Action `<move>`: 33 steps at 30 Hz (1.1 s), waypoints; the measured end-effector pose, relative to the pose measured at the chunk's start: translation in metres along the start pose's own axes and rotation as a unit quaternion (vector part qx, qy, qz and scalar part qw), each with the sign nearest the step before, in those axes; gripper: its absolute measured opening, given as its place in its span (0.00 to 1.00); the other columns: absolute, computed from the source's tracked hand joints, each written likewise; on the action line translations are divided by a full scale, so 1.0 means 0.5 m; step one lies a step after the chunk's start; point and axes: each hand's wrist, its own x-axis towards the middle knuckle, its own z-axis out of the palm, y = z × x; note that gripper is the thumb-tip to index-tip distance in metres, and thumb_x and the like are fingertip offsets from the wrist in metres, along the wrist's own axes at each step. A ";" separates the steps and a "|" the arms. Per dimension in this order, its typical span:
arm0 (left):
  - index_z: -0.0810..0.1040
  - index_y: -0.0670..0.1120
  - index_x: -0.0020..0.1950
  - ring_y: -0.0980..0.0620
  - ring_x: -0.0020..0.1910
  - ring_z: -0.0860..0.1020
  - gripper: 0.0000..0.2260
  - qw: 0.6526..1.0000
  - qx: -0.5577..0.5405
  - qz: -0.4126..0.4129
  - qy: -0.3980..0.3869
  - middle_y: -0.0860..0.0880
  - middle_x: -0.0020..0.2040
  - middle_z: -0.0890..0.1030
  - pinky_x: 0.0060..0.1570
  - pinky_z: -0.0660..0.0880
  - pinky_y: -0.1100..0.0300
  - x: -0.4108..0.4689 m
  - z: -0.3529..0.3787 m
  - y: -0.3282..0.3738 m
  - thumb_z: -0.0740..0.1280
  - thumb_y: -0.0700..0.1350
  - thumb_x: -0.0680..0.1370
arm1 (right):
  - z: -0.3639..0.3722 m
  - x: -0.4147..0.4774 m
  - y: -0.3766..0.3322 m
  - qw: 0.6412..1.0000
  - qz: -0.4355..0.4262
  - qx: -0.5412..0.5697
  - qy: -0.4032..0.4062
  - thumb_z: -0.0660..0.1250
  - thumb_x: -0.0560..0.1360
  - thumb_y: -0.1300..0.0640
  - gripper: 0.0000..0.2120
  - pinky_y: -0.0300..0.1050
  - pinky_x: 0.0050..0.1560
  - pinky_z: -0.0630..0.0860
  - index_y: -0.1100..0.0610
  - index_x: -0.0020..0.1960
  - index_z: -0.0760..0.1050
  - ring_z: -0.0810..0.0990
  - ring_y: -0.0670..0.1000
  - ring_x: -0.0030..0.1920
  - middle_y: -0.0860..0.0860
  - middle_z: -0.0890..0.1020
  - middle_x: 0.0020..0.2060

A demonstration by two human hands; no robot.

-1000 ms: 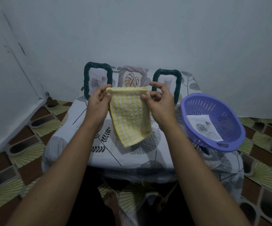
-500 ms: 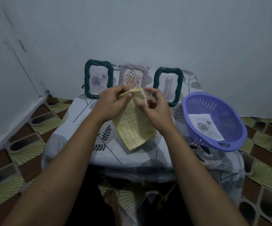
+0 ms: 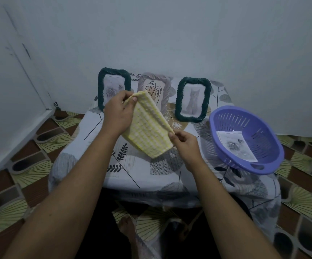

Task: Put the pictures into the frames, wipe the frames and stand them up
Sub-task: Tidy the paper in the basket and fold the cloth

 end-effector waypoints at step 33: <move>0.79 0.58 0.60 0.56 0.48 0.78 0.19 0.974 0.021 0.035 -0.221 0.53 0.50 0.80 0.45 0.76 0.61 -0.023 -0.037 0.027 0.78 0.54 0.71 | 0.027 0.029 -0.102 0.996 -0.046 0.046 -0.058 0.67 0.80 0.58 0.06 0.44 0.52 0.78 0.59 0.51 0.82 0.81 0.49 0.48 0.52 0.84 0.45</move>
